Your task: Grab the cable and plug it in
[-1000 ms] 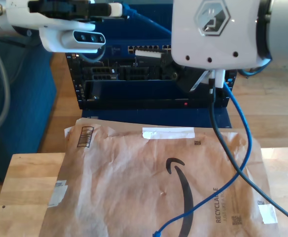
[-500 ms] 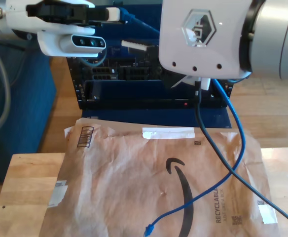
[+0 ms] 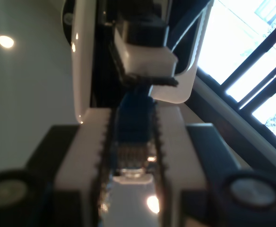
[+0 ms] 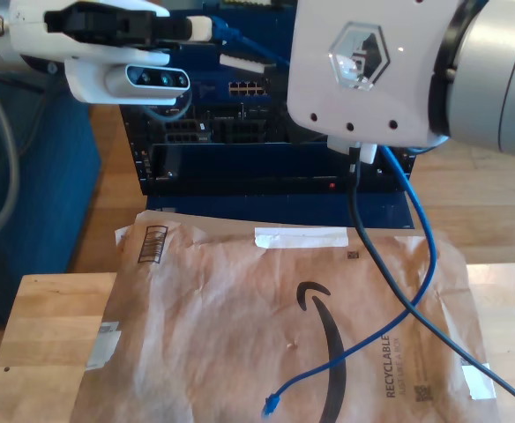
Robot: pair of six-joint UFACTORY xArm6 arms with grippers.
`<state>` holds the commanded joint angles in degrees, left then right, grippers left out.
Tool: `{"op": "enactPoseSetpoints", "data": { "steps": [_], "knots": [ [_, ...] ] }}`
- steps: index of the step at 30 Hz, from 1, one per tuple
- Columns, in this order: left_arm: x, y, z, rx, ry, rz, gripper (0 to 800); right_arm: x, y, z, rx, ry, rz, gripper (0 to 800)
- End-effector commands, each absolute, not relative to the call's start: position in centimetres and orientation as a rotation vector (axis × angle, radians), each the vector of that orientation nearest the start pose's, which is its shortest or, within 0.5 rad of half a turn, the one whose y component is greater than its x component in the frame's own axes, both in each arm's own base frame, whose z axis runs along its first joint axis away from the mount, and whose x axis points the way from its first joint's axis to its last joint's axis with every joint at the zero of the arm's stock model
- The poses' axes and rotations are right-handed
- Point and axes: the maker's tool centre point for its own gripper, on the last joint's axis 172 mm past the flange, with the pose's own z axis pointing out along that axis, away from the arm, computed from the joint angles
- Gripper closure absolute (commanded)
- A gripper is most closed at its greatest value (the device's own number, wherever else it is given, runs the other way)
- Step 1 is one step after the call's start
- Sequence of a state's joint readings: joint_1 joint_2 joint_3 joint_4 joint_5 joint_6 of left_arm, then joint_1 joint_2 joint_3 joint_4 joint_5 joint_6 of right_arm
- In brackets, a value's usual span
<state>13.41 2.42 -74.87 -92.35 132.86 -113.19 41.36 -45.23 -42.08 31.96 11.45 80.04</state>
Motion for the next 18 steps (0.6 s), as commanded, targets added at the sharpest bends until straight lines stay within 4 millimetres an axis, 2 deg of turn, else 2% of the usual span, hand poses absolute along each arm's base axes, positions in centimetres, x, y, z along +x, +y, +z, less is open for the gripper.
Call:
{"op": "enactPoseSetpoints", "data": {
  "steps": [7,18],
  "knots": [
    [34.74,-17.27,57.03,1.149,1.294,-2.148,793,35.28,29.58,57.21,-1.507,0.968,-0.244,558],
    [34.7,-17.26,56.97,1.132,1.331,-2.181,793,35.28,29.57,57.31,-1.506,0.967,-0.244,559]
  ]
}}
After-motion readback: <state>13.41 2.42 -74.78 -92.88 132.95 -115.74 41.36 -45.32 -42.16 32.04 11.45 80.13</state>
